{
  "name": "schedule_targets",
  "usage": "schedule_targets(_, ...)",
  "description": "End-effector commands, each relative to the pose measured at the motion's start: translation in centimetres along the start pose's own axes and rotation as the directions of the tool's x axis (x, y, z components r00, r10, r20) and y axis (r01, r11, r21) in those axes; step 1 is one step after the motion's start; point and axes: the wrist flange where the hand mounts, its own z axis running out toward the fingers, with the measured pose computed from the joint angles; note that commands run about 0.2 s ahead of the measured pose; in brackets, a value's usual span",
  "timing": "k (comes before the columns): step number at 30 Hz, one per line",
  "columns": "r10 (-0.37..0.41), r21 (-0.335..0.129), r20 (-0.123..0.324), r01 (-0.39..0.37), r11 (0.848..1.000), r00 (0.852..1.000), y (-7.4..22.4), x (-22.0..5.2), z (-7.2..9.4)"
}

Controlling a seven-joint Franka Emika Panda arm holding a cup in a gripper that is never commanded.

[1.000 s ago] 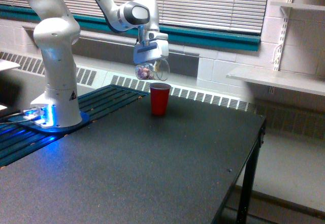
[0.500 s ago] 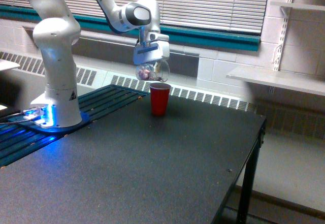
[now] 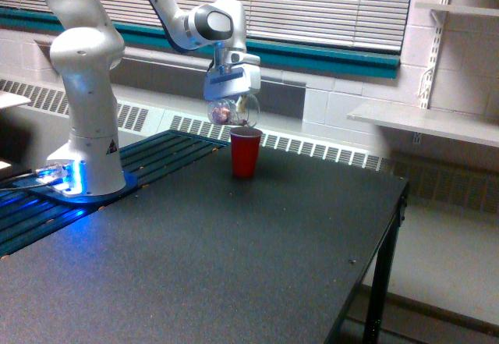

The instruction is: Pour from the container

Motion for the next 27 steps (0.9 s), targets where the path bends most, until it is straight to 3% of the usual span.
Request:
schedule_targets(1,-0.012,-0.016,0.008,0.012,1.000,1.000,0.35,-0.01,0.40)
schedule_targets(27,-0.043,-0.047,0.016,0.043,0.998,0.999,0.46,0.62,0.01)
